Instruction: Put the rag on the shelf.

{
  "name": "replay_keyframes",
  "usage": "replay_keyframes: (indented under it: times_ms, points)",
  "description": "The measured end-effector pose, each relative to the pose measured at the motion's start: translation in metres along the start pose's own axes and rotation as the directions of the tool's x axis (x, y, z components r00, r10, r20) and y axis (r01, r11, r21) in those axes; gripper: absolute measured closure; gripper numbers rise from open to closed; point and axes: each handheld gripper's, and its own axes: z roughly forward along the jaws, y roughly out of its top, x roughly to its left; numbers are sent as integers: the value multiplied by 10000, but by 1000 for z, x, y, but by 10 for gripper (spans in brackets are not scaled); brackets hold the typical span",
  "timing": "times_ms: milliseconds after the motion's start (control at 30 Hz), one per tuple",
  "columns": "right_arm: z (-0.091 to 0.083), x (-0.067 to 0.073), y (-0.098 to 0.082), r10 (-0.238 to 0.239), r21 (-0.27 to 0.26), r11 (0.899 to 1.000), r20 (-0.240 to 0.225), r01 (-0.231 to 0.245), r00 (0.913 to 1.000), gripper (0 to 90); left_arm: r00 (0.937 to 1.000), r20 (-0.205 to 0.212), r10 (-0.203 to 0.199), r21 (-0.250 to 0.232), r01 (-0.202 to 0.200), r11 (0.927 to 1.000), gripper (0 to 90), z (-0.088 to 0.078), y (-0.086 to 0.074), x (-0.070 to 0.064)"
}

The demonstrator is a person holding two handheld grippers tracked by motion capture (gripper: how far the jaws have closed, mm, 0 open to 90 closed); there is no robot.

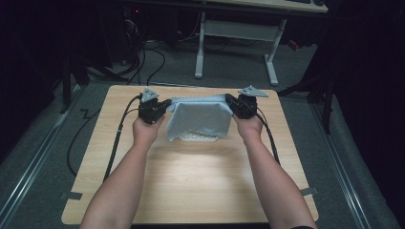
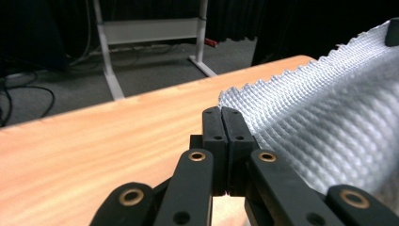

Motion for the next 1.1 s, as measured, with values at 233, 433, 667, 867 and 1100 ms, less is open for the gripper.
replay_keyframes:
  times_ms: [233,433,667,867,1100]
  points:
    - [1,-1,-20,341,147,9993,-107,-340,9994,890,9999,170,11,282,-16,9996,900,5,-10,-4]
    - [4,-2,-30,533,331,9981,-171,-527,9984,885,9997,177,138,277,-143,9995,900,5,-14,-8]
    - [4,-1,-31,499,361,9981,-91,-496,9987,877,9998,169,-126,336,120,9994,896,4,-23,-4]
    - [2,-4,-30,501,448,9977,165,-508,9986,734,9997,-188,-138,44,139,9999,780,-4,-17,-1]
    - [-12,-16,-14,460,114,9988,495,-466,9977,647,9972,-665,-342,-384,317,9988,680,-23,-3,10]
